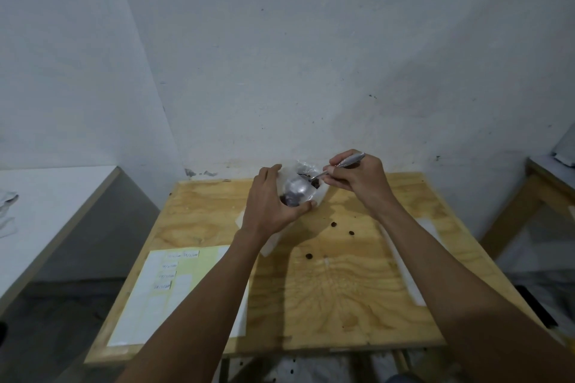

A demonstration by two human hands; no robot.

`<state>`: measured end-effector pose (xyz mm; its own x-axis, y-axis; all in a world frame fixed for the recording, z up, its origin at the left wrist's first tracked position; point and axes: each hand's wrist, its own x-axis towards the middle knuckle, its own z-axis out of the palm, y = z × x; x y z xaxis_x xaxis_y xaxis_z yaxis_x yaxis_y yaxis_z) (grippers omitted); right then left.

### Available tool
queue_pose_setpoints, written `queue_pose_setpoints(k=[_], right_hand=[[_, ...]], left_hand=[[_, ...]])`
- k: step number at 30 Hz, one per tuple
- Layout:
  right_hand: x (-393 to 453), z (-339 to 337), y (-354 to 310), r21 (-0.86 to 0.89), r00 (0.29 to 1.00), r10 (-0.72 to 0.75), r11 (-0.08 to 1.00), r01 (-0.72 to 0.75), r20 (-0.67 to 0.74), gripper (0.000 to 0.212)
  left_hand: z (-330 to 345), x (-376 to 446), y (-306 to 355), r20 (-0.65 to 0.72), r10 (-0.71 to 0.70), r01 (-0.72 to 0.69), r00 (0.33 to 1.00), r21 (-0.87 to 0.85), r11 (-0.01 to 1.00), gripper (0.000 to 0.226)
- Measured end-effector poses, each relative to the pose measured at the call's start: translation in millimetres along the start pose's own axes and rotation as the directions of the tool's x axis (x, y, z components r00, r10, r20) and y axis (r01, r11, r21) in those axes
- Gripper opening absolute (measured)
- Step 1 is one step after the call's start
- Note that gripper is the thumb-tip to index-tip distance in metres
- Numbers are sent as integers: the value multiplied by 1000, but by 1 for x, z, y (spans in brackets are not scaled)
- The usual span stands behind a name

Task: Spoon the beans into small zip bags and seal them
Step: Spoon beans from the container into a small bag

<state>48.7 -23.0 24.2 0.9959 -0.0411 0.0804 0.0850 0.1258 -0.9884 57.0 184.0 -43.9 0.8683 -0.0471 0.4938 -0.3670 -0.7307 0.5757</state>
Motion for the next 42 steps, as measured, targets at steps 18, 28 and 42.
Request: queue_pose_setpoints(k=[18, 28, 42], right_hand=[[38, 6, 61, -184, 879, -35, 981, -61, -476, 16], [50, 16, 81, -166, 924, 126, 966, -197, -360, 12], [43, 6, 49, 214, 858, 272, 957, -194, -437, 10]], left_hand=[[5, 7, -18, 39, -72, 73, 997, -39, 997, 103], [20, 11, -15, 88, -110, 122, 990, -136, 983, 104], [12, 8, -23, 92, -76, 77, 993, -9, 997, 110]])
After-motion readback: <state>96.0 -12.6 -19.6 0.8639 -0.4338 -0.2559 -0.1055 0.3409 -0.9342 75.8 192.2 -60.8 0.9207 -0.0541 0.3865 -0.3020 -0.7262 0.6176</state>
